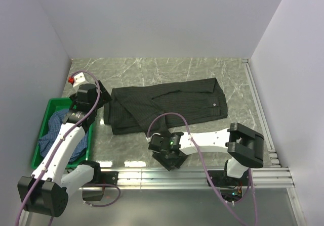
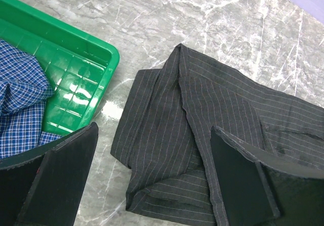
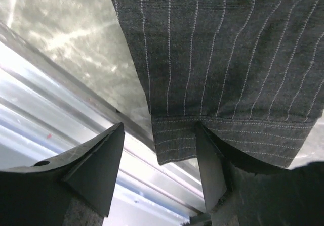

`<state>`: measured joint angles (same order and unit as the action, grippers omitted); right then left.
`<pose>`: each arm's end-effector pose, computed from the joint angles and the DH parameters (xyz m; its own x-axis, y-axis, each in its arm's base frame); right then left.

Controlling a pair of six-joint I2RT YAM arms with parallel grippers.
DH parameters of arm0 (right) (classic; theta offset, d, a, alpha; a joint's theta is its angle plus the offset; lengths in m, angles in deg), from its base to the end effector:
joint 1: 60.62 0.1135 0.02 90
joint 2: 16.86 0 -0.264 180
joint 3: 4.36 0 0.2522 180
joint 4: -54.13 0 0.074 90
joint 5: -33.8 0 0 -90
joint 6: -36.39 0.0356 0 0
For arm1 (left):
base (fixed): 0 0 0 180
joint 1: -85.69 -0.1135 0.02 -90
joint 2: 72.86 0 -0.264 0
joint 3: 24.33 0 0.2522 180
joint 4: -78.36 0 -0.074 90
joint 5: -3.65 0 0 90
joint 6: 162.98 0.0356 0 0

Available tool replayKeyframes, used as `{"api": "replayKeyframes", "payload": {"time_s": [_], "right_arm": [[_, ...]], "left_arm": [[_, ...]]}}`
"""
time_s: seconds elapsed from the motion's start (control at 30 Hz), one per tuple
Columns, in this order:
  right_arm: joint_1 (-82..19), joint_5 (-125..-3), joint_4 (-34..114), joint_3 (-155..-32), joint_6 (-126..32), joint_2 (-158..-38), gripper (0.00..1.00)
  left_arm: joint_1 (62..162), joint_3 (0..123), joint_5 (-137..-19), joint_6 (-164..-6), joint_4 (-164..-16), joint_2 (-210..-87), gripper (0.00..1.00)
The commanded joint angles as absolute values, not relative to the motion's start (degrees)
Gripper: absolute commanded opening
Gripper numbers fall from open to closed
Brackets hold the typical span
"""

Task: Fold and stack the long sleeve shirts
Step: Fold the shirt

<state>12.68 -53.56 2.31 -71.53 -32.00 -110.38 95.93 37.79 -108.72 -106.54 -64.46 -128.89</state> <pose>0.0834 0.2722 0.1578 -0.6129 -0.7625 -0.2072 -0.7834 0.6205 0.0336 0.2138 -0.0249 0.3040 -0.3370 -0.4586 -0.8223 -0.4112 0.8574 -0.3096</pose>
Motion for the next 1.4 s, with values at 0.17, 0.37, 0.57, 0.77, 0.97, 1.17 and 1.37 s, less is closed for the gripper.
{"api": "replayKeyframes", "payload": {"time_s": [0.17,0.37,0.57,0.77,0.97,1.17,1.37], "right_arm": [[13.04,-47.15,2.14,-72.44,-27.95,-113.89,0.55],[13.12,-45.65,1.26,-72.79,-27.15,-113.98,0.36],[13.47,-45.73,-0.14,-74.19,-28.64,-110.65,0.0],[14.35,-50.48,-8.22,-84.71,-34.52,-104.94,0.0],[10.07,-51.8,-13.68,-98.86,-37.96,-104.4,0.0],[-3.2,-62.95,-14.12,-110.38,-37.35,-107.03,0.0],[-19.72,-77.07,-13.6,-120.23,-35.77,-114.84,0.0]], "left_arm": [[95.71,38.56,-108.68,-105.24,-66.44,-128.58,0.99],[95.62,38.56,-108.67,-105.24,-66.44,-128.49,0.99],[95.62,38.38,-107.97,-104.98,-66.61,-128.05,0.99],[95.62,38.21,-106.13,-104.19,-67.23,-128.49,0.99],[95.62,38.3,-105.6,-103.48,-67.05,-129.2,0.99],[95.62,38.21,-104.55,-103.13,-66.97,-129.55,0.99],[95.62,38.3,-102.35,-102.78,-66.88,-130.08,0.99]]}}
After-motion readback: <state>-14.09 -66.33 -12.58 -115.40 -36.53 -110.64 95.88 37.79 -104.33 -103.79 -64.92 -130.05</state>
